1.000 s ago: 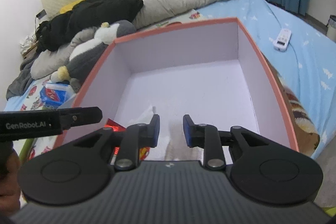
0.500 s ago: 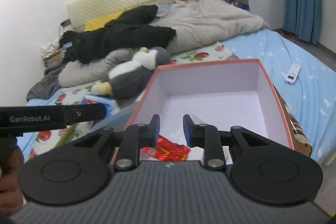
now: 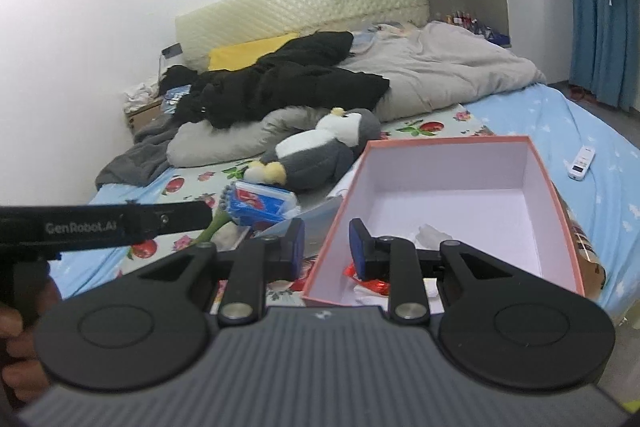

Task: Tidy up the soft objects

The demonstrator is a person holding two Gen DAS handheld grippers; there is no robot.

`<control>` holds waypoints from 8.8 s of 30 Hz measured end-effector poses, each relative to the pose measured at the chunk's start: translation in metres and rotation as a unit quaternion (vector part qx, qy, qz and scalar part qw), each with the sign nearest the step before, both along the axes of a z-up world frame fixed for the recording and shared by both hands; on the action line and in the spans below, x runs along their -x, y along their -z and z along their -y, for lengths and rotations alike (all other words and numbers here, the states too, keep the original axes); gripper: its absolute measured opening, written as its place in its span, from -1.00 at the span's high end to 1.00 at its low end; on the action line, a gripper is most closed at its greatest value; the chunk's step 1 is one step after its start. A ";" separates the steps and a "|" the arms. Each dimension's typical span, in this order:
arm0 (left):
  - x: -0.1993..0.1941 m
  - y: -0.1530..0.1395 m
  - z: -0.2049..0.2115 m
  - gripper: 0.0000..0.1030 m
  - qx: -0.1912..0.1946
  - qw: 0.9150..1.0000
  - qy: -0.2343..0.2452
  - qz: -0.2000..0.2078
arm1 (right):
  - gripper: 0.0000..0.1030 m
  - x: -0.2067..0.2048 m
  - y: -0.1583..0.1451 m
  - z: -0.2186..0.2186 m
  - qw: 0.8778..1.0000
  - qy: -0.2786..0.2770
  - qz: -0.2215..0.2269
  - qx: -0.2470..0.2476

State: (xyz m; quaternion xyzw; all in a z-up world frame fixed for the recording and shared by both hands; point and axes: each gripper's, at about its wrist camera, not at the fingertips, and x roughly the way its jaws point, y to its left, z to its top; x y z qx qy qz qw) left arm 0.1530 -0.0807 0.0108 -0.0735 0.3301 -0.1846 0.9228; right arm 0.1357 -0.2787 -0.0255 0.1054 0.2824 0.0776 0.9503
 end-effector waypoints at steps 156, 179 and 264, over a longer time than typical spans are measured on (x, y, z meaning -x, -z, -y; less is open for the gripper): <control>-0.037 0.194 -0.130 0.57 -0.061 0.977 -0.106 -0.177 | 0.10 -0.073 0.174 -0.098 0.966 -0.075 -0.246 0.005; -0.052 0.209 -0.133 -0.16 -0.042 0.974 -0.137 -0.175 | -0.02 -0.064 0.199 -0.126 0.975 -0.100 -0.173 0.097; 0.044 0.049 -0.082 0.93 0.076 0.992 -0.103 -0.011 | 0.87 0.016 0.012 -0.075 0.990 -0.069 0.036 0.115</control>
